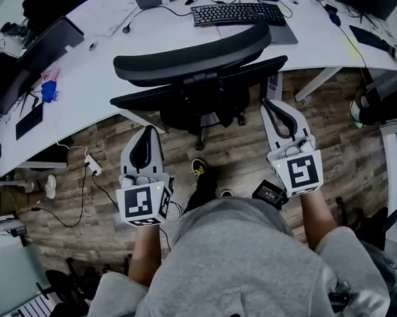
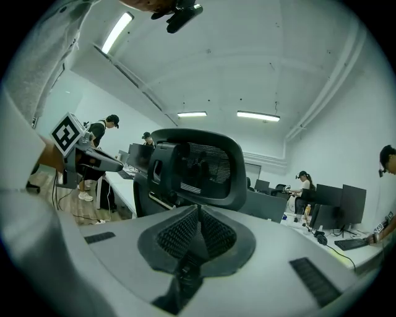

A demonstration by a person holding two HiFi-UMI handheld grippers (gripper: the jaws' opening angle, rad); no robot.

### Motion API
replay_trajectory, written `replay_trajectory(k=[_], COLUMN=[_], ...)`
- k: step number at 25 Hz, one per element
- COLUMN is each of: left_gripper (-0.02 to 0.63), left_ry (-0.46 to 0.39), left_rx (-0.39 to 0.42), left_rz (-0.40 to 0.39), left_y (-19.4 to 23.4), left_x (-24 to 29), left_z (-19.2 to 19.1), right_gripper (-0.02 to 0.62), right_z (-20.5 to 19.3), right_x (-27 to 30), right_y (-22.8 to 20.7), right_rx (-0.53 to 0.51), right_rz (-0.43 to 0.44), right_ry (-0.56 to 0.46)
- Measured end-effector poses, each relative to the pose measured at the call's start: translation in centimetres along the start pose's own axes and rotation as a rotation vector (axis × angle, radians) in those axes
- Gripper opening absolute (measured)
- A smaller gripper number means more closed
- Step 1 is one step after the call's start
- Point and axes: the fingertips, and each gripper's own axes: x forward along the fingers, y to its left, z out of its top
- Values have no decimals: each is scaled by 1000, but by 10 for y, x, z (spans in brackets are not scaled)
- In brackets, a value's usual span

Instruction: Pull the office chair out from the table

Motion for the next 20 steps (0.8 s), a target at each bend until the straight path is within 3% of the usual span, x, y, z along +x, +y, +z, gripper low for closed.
replay_trajectory(k=[6, 11, 12, 14, 18, 20], left_gripper=[14, 20, 41, 116, 226, 273], left_ry=[26, 78, 94, 137, 228, 240], left_rx=[122, 241, 269, 335, 489, 529], left_rz=[44, 26, 15, -8, -57, -91], left_y=[36, 60, 63, 70, 83, 86], left_x=[26, 44, 48, 55, 69, 76], left_z=[12, 13, 11, 5, -9, -12], right_gripper=[37, 42, 62, 187, 226, 229], right_z=[7, 8, 5, -4, -24, -36], right_x=[30, 51, 55, 64, 75, 79], right_y=[-22, -34, -34, -34, -44, -49], right_rx=[-90, -213, -245, -317, -475, -556], right_rz=[-24, -15, 10, 65, 113, 136], right_ry=[20, 82, 109, 171, 312, 395])
